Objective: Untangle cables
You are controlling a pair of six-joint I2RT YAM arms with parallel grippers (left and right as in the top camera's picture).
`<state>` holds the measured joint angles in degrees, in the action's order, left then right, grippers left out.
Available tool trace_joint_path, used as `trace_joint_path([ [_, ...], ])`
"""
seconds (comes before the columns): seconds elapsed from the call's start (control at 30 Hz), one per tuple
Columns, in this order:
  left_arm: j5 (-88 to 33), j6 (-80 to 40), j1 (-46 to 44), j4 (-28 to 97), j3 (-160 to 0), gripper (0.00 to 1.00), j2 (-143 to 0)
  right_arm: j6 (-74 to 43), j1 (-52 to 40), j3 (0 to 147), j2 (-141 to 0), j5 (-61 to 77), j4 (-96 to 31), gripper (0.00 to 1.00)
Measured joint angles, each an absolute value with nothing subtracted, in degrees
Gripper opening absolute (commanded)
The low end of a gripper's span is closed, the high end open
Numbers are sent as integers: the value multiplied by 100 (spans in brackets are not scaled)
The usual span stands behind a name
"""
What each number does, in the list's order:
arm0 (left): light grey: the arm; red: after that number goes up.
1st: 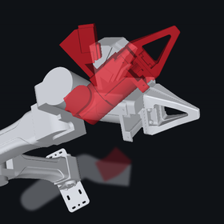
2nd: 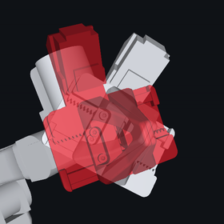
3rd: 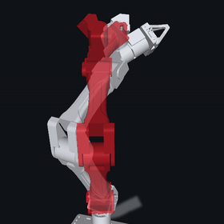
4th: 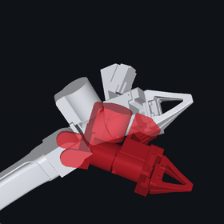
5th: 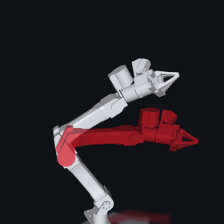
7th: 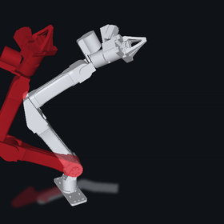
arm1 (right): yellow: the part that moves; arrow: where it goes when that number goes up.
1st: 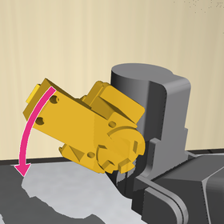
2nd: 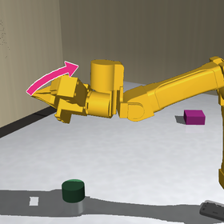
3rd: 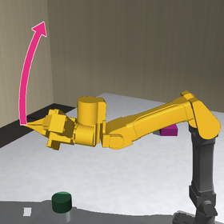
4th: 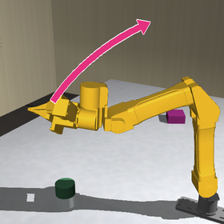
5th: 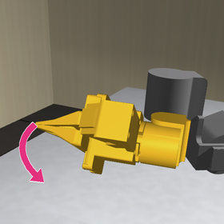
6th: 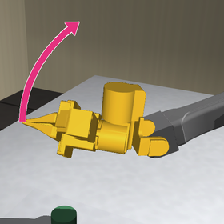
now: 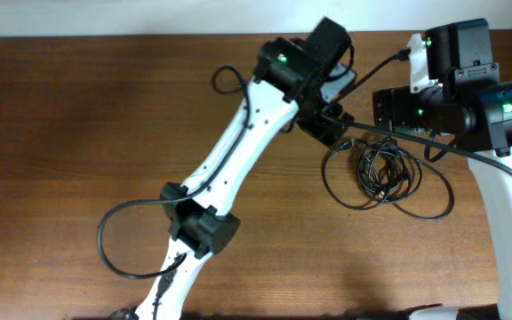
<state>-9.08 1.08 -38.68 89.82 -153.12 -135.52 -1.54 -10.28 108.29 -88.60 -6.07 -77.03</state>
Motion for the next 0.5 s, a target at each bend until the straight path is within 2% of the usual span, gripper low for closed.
trace_joint_path([
  [0.2, -886, -84, -4303, 7194, -13220, 99, -13548, -150, -1026, 10829, -8860, -620, -7719, 98],
  [0.3, -351, -502, -4453, 6427, -13139, 99, -13550, -150, -1026, 10829, -8860, -620, -7738, 99],
  [0.5, 47, -871, -4571, 5739, -12862, 99, -13550, -108, -1026, 10829, -8860, -620, -7745, 99],
])
